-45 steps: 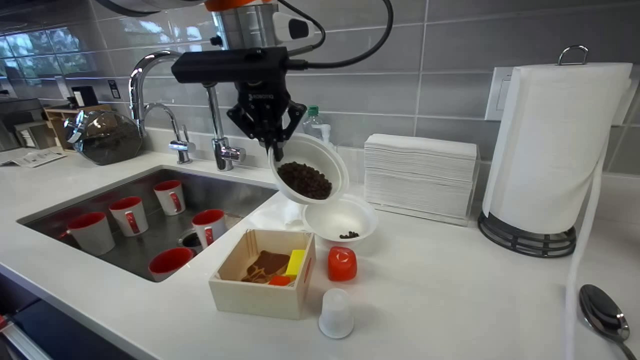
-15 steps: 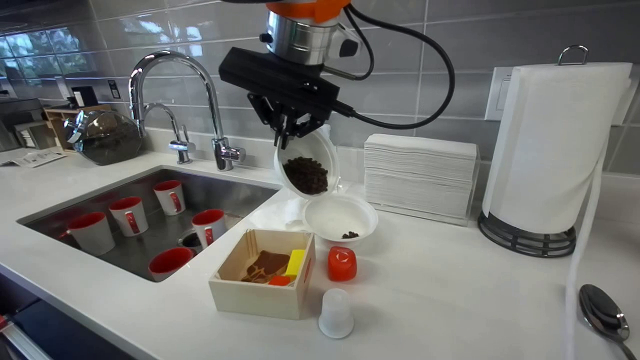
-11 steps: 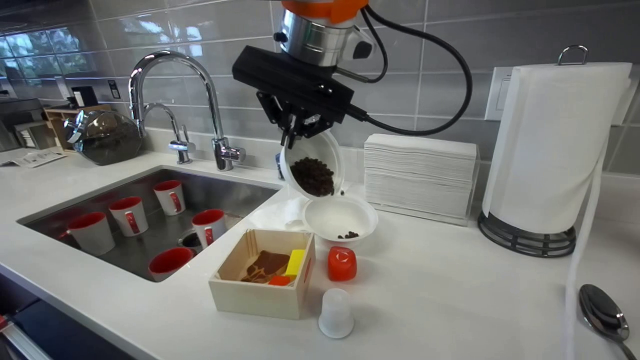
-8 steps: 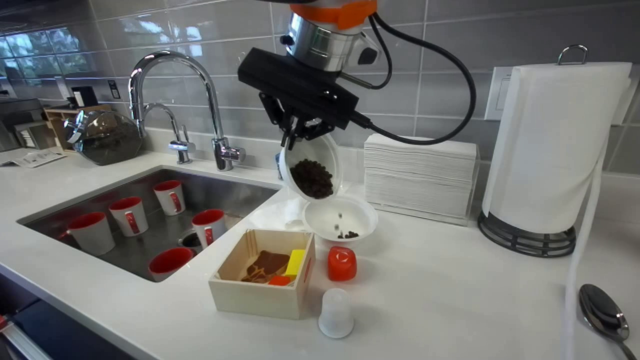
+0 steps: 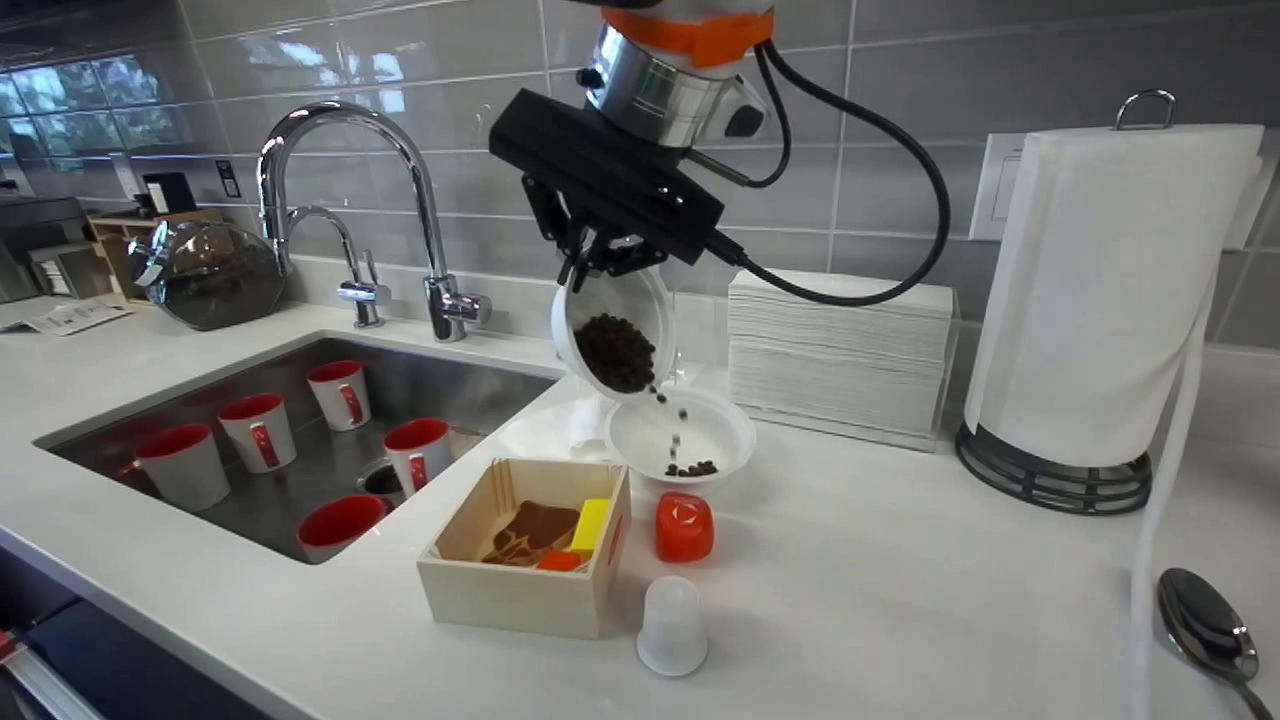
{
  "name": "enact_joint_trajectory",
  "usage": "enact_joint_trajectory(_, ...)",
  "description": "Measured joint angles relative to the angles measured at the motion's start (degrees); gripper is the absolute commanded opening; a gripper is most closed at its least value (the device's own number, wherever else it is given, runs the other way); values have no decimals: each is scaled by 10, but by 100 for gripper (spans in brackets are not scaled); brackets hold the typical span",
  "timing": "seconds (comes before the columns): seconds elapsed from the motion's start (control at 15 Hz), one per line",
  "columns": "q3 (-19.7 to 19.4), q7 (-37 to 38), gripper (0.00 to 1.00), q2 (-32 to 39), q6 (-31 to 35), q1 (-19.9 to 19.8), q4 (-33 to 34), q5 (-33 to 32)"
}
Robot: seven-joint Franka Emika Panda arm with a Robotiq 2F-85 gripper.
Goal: Pour the beans into another plate
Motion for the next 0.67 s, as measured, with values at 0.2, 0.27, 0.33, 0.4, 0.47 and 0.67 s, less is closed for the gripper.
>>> enact_joint_trajectory(0.2, 5, -8, 0, 10, -24, -12, 12, 11)
enact_joint_trajectory(0.27, 6, -10, 0, 13, -32, -17, 16, 12)
enact_joint_trajectory(0.33, 8, -12, 0, 16, -40, -20, 21, 14)
enact_joint_trajectory(0.4, 9, -14, 0, 20, -47, -23, 25, 15)
enact_joint_trajectory(0.47, 10, -17, 0, 23, -55, -27, 30, 16)
enact_joint_trajectory(0.67, 15, -22, 0, 34, -75, -36, 45, 23)
